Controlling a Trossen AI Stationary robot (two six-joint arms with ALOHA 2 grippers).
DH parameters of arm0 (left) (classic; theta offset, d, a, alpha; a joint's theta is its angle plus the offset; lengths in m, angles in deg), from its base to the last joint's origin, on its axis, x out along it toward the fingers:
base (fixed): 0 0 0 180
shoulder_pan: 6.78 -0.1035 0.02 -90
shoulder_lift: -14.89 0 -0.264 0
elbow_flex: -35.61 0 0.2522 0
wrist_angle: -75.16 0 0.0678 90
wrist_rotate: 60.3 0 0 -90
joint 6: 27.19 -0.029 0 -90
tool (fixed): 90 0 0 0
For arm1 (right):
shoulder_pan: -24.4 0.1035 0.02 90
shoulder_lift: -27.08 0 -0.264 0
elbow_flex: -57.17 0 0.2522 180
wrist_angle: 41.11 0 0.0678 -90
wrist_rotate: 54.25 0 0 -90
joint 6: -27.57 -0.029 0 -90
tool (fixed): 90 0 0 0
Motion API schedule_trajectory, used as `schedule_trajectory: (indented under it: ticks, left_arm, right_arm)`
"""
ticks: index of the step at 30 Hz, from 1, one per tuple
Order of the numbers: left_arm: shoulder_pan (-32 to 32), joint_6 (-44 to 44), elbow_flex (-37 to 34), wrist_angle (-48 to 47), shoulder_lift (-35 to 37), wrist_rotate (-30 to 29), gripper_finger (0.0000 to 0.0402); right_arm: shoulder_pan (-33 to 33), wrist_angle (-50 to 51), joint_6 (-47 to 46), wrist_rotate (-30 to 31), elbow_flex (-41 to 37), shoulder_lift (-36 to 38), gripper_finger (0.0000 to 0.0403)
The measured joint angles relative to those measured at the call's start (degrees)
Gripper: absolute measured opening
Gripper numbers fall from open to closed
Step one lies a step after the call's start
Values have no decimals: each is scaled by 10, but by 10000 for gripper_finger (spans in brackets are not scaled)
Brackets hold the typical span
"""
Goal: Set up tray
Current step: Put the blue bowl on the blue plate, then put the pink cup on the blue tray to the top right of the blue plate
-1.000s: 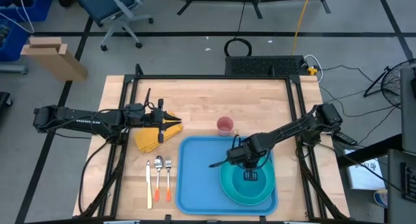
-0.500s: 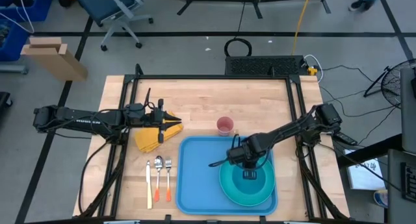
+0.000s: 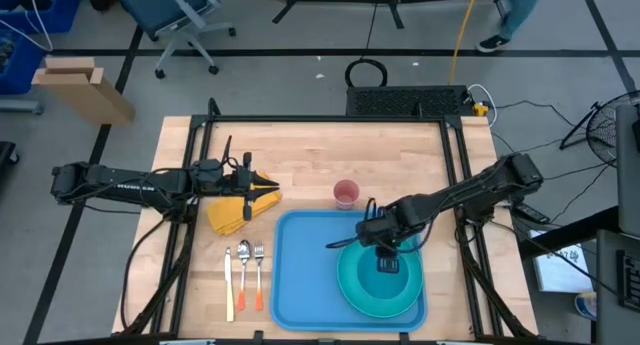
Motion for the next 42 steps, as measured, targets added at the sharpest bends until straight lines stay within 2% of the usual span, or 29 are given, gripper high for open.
schedule_trajectory:
  ticks: [4,6,9,13,16,22,27,33,38,42]
  left_arm:
    - [0,0,0,-1,0,0,47]
    - [0,-1,0,-1,0,0,47]
    - [0,-3,0,-1,0,0,47]
    - [0,-3,0,-2,0,-1,47]
    - [0,-3,0,-2,0,-2,47]
    - [0,11,0,-5,0,-2,47]
    - [0,19,0,-5,0,-2,47]
    - [0,17,0,-5,0,-12,47]
    - [0,21,0,-11,0,-34,47]
    - [0,54,2,-21,-8,-86,46]
  right_arm:
    - [-3,4,27,4,0,60,136]
    - [-3,-4,71,38,0,99,132]
    - [11,-38,154,108,0,164,106]
    - [11,-130,221,149,-38,266,49]
    - [-2,-229,225,169,-105,351,9]
    - [-18,-415,184,185,-306,502,3]
    - [-23,-523,176,193,-424,595,2]
    - [-23,-605,201,197,-499,652,1]
    - [-23,-611,214,225,-516,660,1]
    - [-23,-609,241,227,-527,659,1]
